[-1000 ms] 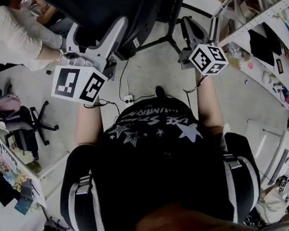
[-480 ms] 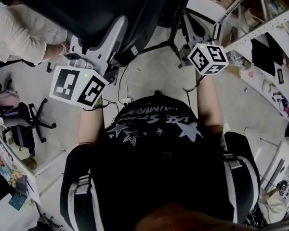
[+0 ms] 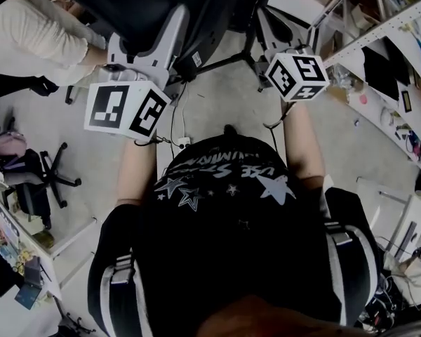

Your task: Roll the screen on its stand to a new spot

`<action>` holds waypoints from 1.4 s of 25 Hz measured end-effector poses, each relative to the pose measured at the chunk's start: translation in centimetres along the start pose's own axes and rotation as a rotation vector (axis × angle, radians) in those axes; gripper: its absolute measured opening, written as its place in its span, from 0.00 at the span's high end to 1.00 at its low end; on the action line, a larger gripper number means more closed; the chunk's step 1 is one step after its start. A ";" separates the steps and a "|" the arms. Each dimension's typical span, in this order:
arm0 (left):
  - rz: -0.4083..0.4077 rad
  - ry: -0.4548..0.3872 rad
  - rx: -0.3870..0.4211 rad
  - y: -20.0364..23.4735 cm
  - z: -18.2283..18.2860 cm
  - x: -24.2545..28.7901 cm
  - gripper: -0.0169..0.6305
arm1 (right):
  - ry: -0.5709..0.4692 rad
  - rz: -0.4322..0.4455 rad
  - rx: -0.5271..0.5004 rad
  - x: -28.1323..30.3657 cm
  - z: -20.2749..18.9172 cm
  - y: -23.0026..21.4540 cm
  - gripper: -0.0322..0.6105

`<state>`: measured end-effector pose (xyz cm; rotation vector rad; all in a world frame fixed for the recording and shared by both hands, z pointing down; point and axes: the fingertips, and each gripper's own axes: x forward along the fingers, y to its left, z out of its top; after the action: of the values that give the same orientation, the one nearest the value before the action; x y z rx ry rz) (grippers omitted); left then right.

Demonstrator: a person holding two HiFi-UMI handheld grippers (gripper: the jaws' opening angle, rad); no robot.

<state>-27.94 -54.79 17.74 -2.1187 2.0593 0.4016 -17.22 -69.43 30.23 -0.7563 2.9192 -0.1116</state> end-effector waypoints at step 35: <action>-0.028 0.007 0.002 0.8 1.4 -4.4 0.63 | 0.053 -0.270 -0.055 -12.4 0.2 12.7 0.94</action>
<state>-28.94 -50.20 17.83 -2.1486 2.0301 0.3890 -12.55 -52.30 29.99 -1.1713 2.8621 -0.0772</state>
